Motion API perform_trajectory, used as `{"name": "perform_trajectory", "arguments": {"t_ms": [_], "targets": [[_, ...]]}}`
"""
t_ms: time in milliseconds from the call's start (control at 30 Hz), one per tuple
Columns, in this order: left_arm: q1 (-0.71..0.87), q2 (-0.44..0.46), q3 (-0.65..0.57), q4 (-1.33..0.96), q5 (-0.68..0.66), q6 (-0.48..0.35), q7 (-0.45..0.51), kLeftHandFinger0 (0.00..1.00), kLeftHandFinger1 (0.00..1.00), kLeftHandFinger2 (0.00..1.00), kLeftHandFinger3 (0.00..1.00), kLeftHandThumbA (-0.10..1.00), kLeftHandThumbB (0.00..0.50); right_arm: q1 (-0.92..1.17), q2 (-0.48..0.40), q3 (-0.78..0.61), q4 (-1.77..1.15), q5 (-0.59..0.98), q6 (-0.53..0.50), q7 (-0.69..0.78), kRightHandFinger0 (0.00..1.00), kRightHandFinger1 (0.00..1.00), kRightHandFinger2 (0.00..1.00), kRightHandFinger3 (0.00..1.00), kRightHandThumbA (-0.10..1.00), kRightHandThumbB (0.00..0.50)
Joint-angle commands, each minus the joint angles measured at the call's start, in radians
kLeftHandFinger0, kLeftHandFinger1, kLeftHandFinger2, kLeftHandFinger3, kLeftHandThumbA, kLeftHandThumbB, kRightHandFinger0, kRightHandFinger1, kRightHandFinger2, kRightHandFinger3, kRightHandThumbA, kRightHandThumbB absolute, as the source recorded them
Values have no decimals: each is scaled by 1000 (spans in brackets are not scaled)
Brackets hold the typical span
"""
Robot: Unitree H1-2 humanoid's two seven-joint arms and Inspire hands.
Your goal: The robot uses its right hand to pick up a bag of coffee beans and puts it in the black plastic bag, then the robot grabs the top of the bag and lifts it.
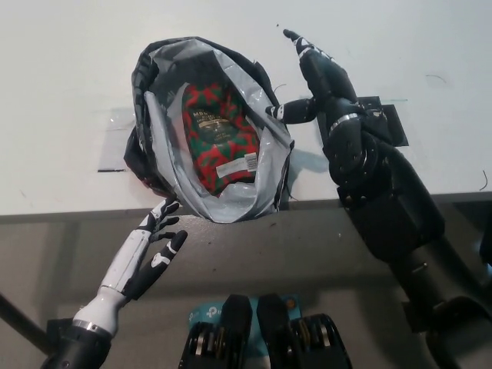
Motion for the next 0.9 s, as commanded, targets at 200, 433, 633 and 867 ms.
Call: {"name": "perform_trajectory", "arguments": {"t_ms": [200, 433, 633, 867], "targets": [[-18, 14, 0, -14, -1, -48, -6, 809, 874, 1000, 1000, 898, 69, -56, 36, -21, 40, 32, -2, -12, 1000, 1000, 1000, 1000, 849, 398], [-14, 10, 3, -13, -8, -49, -5, 790, 851, 993, 1000, 882, 75, -55, 44, -32, 9, 60, 10, 9, 1000, 1000, 1000, 1000, 876, 377], [-12, 9, -1, -17, 1, -41, -4, 783, 837, 981, 1000, 888, 73, -64, 49, -45, -4, 78, 13, 9, 1000, 1000, 1000, 1000, 878, 398], [-12, 10, 2, -13, -7, -52, -5, 780, 835, 974, 1000, 883, 71, -74, 45, -24, 70, 59, 8, 0, 1000, 1000, 1000, 1000, 882, 386]]}}
